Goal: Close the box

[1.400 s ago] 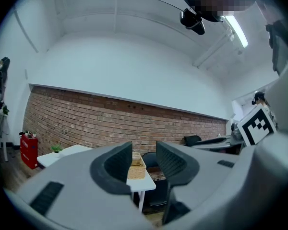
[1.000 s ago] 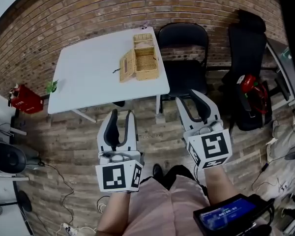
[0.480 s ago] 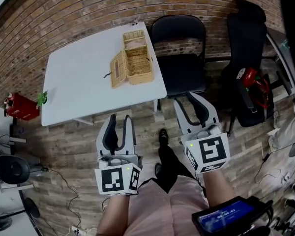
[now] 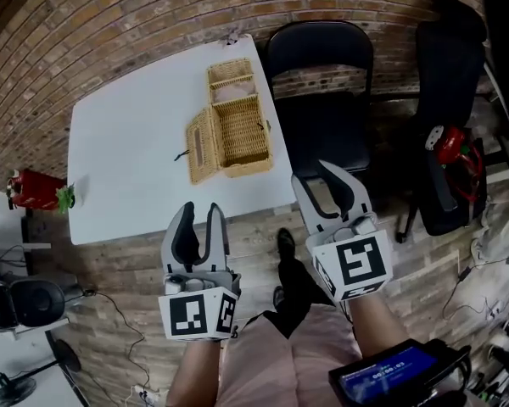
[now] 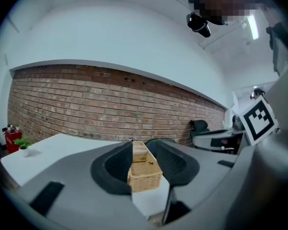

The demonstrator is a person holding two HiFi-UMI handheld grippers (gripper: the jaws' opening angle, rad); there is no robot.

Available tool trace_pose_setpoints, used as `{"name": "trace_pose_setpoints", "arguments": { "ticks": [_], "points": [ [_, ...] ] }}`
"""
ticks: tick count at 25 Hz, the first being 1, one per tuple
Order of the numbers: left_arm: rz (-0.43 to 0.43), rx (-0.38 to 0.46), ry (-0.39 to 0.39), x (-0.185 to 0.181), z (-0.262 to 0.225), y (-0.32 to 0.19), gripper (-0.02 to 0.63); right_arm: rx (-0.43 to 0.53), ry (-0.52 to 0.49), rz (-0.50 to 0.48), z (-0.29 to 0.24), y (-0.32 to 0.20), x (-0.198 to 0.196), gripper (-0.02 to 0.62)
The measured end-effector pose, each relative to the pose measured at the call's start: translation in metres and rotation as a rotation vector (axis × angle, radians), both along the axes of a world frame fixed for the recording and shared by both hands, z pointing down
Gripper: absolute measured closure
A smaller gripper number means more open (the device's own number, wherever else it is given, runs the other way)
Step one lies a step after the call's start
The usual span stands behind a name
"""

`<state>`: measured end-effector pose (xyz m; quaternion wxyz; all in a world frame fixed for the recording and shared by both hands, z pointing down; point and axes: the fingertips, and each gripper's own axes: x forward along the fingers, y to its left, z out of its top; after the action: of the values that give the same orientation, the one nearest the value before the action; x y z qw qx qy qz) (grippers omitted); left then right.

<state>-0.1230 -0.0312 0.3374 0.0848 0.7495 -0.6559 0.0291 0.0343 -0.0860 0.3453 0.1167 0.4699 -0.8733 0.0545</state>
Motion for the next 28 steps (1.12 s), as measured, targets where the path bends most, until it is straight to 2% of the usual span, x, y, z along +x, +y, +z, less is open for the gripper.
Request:
{"name": "trace_pose_setpoints", "arguments": {
  "ticks": [4,11,21,28],
  "points": [
    [-0.035,-0.002,-0.002,-0.009,-0.003,-0.039,0.453,-0.002,-0.015,-0.039,-0.001,-0.043,-0.012,0.460],
    [-0.100,0.054,-0.015,-0.025,-0.030,-0.081,0.453,0.049,-0.038,-0.094,-0.026,-0.098,-0.028,0.466],
    [-0.171,0.177,-0.025,-0.055,-0.077,-0.097,0.453,0.150,-0.053,-0.147,-0.069,-0.124,-0.055,0.469],
    [-0.175,0.158,-0.012,-0.064,-0.071,-0.105,0.453,0.154,-0.036,-0.136,-0.073,-0.134,-0.060,0.471]
  ]
}}
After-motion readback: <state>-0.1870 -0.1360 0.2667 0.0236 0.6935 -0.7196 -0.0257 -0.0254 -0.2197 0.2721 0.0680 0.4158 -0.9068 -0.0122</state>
